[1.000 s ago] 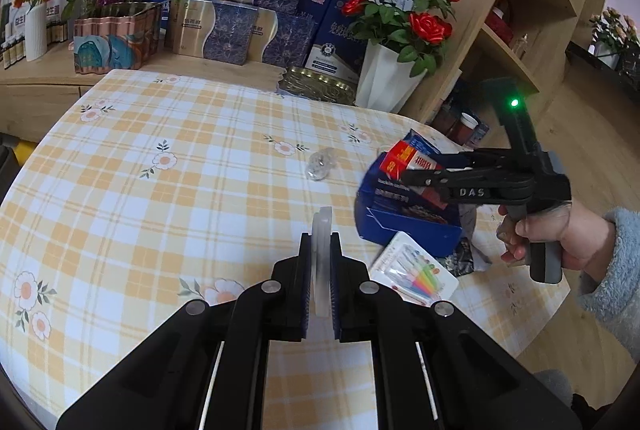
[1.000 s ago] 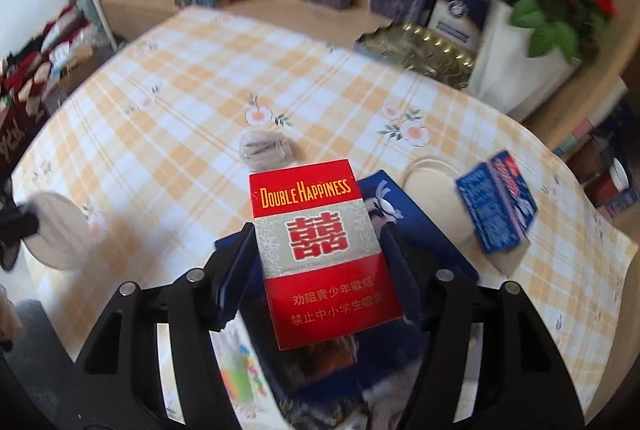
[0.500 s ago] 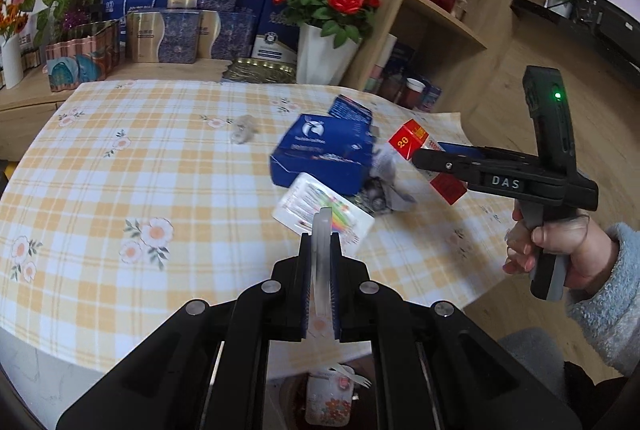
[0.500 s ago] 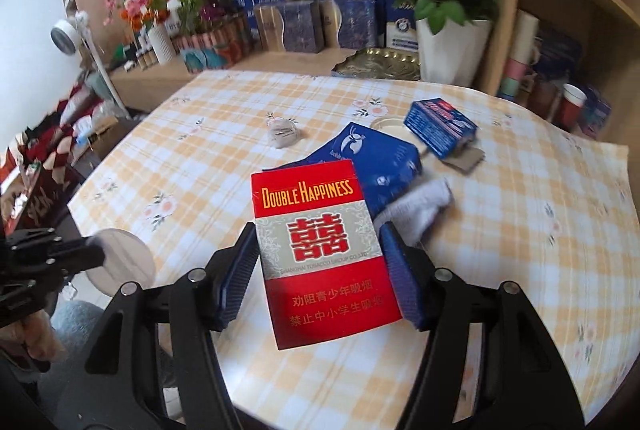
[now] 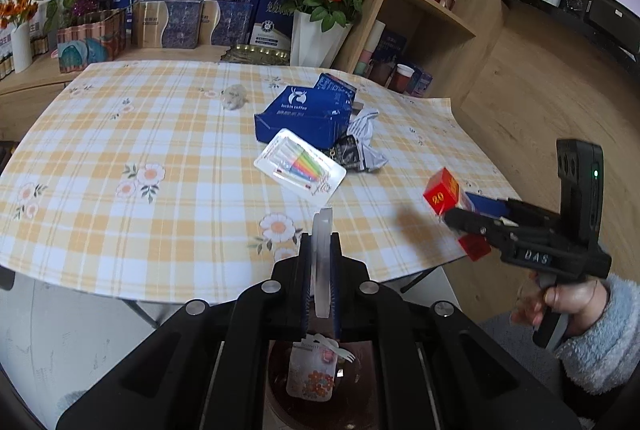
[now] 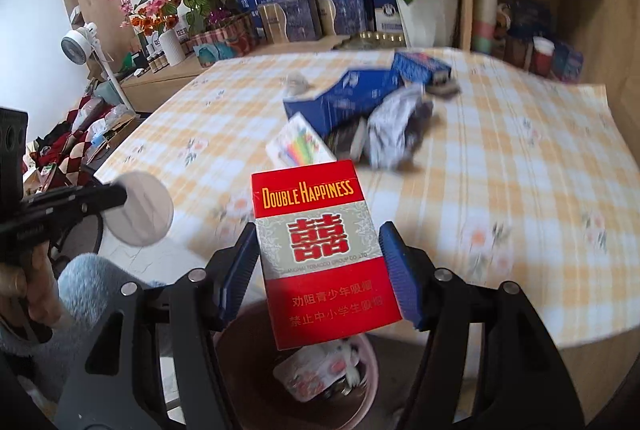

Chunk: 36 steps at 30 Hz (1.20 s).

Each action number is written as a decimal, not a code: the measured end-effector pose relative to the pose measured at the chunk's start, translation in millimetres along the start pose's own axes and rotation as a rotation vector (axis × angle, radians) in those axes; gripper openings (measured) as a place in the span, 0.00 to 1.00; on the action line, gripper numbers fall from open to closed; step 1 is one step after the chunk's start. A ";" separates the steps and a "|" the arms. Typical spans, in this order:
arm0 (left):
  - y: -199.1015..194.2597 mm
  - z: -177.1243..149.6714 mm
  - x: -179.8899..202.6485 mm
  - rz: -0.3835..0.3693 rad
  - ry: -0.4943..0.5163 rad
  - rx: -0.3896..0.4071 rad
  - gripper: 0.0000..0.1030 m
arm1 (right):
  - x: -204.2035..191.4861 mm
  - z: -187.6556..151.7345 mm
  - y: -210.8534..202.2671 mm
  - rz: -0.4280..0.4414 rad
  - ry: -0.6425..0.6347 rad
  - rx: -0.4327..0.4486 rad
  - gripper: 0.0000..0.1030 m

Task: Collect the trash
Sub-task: 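Carry the cigarette pack and lid over the brown bin and open both tools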

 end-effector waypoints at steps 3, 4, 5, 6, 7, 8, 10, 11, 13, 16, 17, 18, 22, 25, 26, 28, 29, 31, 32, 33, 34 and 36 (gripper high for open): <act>-2.3 -9.9 -0.2 0.009 0.007 -0.009 0.08 | -4.9 -24.6 2.5 0.014 0.025 -0.026 0.61; -2.9 -12.3 -0.2 0.011 0.007 -0.010 0.08 | -7.0 -31.8 3.5 0.018 0.029 -0.035 0.61; -3.7 -14.8 -0.4 0.014 0.007 -0.011 0.08 | -9.5 -40.8 4.4 0.023 0.034 -0.046 0.61; -4.2 -16.8 -0.5 0.015 0.007 -0.012 0.08 | -11.7 -48.6 5.8 0.026 0.037 -0.058 0.61; -4.7 -18.7 -0.4 0.016 0.007 -0.013 0.08 | -14.3 -55.1 6.9 0.027 0.037 -0.067 0.61; -5.6 -21.6 -0.2 0.018 0.009 -0.012 0.08 | -16.4 -60.3 8.1 0.030 0.036 -0.075 0.61; -6.1 -28.3 -0.2 0.026 0.016 -0.015 0.08 | -21.1 -75.4 12.1 0.034 0.033 -0.098 0.61; -5.7 -30.9 -0.2 0.026 0.017 -0.018 0.08 | -22.3 -81.7 14.2 0.037 0.034 -0.108 0.61; -4.6 -37.5 -1.0 0.030 0.016 -0.027 0.08 | -24.7 -97.3 21.2 0.043 0.045 -0.139 0.61; -0.9 -52.0 -2.2 0.029 0.023 -0.045 0.08 | -28.5 -111.0 29.1 0.047 0.044 -0.164 0.61; 0.5 -55.9 -1.9 0.024 0.025 -0.052 0.08 | -29.4 -114.6 31.5 0.051 0.047 -0.170 0.61; 2.3 -60.1 -1.7 0.011 0.024 -0.062 0.08 | -30.1 -119.2 35.0 0.059 0.056 -0.178 0.61; 9.8 -73.4 -1.2 -0.006 0.040 -0.096 0.08 | -34.2 -135.4 49.4 0.084 0.079 -0.234 0.61; 16.6 -80.6 -1.0 -0.002 0.056 -0.113 0.08 | -36.0 -147.0 61.4 0.084 0.075 -0.284 0.61; 18.4 -82.3 -1.0 -0.003 0.058 -0.118 0.08 | -36.3 -148.9 63.3 0.085 0.076 -0.292 0.61; 22.6 -86.4 -0.6 -0.006 0.061 -0.128 0.08 | -37.0 -153.6 68.4 0.085 0.082 -0.316 0.61; 25.6 -89.4 -0.7 -0.006 0.066 -0.137 0.08 | -37.0 -154.6 69.6 0.083 0.081 -0.321 0.61; 30.1 -94.6 -0.9 -0.005 0.072 -0.150 0.08 | -38.1 -157.0 73.2 0.079 0.083 -0.340 0.62; 31.6 -96.4 -1.0 -0.005 0.074 -0.154 0.08 | -38.9 -158.2 74.4 0.080 0.085 -0.349 0.62; 33.0 -97.9 -1.5 -0.005 0.075 -0.157 0.08 | -38.2 -159.4 75.4 0.076 0.087 -0.360 0.62; 34.1 -99.2 -2.3 -0.005 0.075 -0.161 0.08 | -37.6 -160.4 75.8 0.072 0.088 -0.367 0.63; 36.9 -101.2 -4.0 -0.008 0.070 -0.169 0.08 | -36.6 -162.6 75.8 0.068 0.092 -0.375 0.71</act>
Point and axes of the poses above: each gripper's, at about its wrist camera, not at the fingertips, and y roughly the way its jaws point, x to its right, z to its top, the point moved 7 cm from there along y, roughly the way its jaws point, and after that the axes turned 8 degrees about -y, right-handed, at the moved point
